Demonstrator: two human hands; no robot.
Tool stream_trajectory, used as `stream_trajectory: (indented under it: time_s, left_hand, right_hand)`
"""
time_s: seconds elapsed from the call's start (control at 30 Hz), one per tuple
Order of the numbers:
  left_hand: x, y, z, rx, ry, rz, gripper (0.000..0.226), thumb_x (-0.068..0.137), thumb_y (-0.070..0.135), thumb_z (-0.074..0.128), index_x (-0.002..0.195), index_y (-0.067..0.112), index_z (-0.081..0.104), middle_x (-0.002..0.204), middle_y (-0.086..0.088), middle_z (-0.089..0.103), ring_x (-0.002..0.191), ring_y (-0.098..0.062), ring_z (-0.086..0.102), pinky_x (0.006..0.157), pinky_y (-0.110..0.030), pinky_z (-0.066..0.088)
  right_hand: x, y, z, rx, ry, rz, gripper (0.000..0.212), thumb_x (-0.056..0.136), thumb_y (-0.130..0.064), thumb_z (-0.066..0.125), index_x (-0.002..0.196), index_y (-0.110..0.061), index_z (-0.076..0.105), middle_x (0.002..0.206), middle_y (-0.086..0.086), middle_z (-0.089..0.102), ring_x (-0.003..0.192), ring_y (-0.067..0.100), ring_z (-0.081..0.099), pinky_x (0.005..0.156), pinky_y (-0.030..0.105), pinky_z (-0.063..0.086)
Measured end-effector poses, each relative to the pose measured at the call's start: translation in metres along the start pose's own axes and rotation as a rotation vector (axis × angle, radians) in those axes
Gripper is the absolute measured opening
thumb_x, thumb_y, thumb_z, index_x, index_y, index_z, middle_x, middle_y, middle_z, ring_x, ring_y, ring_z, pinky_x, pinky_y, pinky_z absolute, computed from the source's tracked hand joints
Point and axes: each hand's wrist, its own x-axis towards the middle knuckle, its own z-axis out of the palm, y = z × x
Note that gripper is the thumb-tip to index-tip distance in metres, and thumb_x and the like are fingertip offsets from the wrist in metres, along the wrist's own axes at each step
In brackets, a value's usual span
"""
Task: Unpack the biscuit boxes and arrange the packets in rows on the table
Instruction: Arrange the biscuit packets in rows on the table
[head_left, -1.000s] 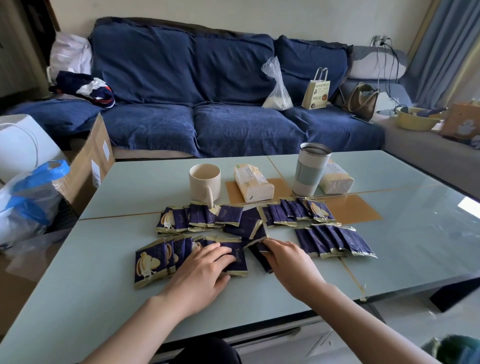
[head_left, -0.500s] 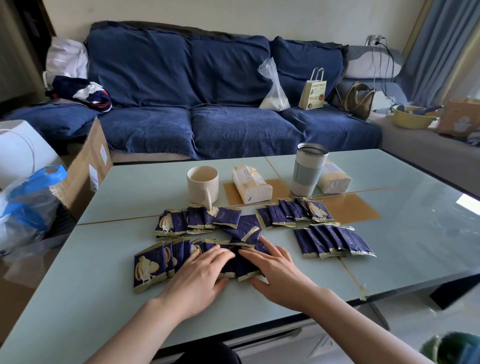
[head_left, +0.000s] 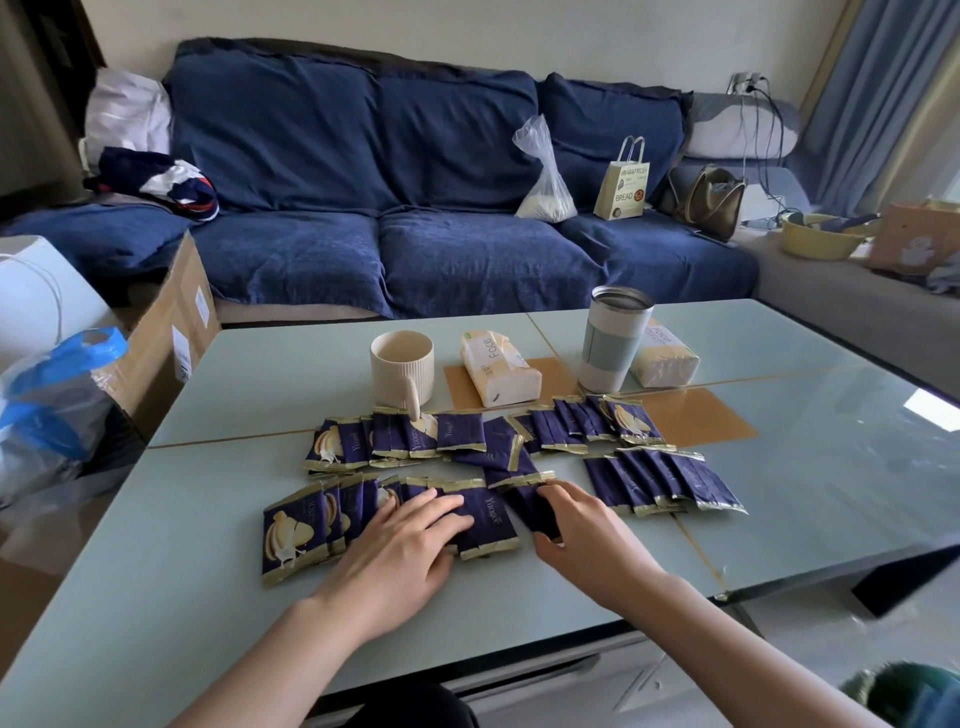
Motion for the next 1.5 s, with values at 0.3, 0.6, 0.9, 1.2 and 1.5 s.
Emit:
stream_trajectory:
  time_s: [0.3,0.6,0.9,1.2,1.5]
  left_hand:
    - [0.001,0.006,-0.004,0.029,-0.01,-0.027,0.051,0.099,0.028,0.043,0.148,0.033,0.031,0.159,0.015,0.016,0.148,-0.007,0.005,0.12,-0.044,0.006]
    - [0.025,0.045,0.009,0.103,-0.075,0.106,0.061,0.097,0.051,0.039,0.152,0.029,0.023,0.161,0.014,0.012,0.149,-0.013,-0.009,0.12,-0.038,-0.008]
    - [0.029,0.037,0.012,0.085,-0.08,0.09,0.054,0.099,0.048,0.042,0.149,0.031,0.03,0.157,0.015,0.022,0.149,-0.011,0.002,0.118,-0.032,-0.006]
    - [0.034,0.019,0.002,-0.002,-0.023,0.109,0.05,0.097,0.049,0.046,0.144,0.033,0.04,0.153,0.017,0.032,0.147,-0.006,0.012,0.113,-0.023,-0.002]
    - [0.08,-0.019,-0.03,-0.032,0.02,-0.051,0.044,0.095,0.028,0.054,0.138,0.026,0.048,0.145,0.012,0.043,0.137,-0.007,0.032,0.111,-0.035,0.036]
  right_hand:
    - [0.003,0.001,-0.009,0.27,0.117,0.066,0.036,0.084,-0.02,0.058,0.12,-0.022,0.06,0.094,-0.006,0.065,0.073,0.006,0.059,0.062,0.014,0.045]
    - [-0.004,0.017,-0.01,-0.042,0.078,0.002,0.036,0.091,-0.033,0.058,0.122,-0.015,0.059,0.123,-0.001,0.059,0.104,0.019,0.06,0.087,0.03,0.049]
    - [0.0,0.028,0.0,-0.23,0.124,0.001,0.036,0.096,-0.044,0.049,0.113,-0.014,0.057,0.126,0.0,0.06,0.143,0.018,0.029,0.108,0.028,0.032]
    - [0.01,0.021,-0.01,-0.307,0.185,0.008,0.031,0.096,-0.041,0.044,0.109,-0.016,0.057,0.121,-0.002,0.06,0.126,0.021,0.042,0.101,0.031,0.037]
    - [0.063,-0.006,-0.014,-0.226,-0.094,-0.171,0.054,0.087,-0.017,0.055,0.139,-0.01,0.039,0.143,0.006,0.043,0.136,0.03,0.03,0.109,0.041,0.035]
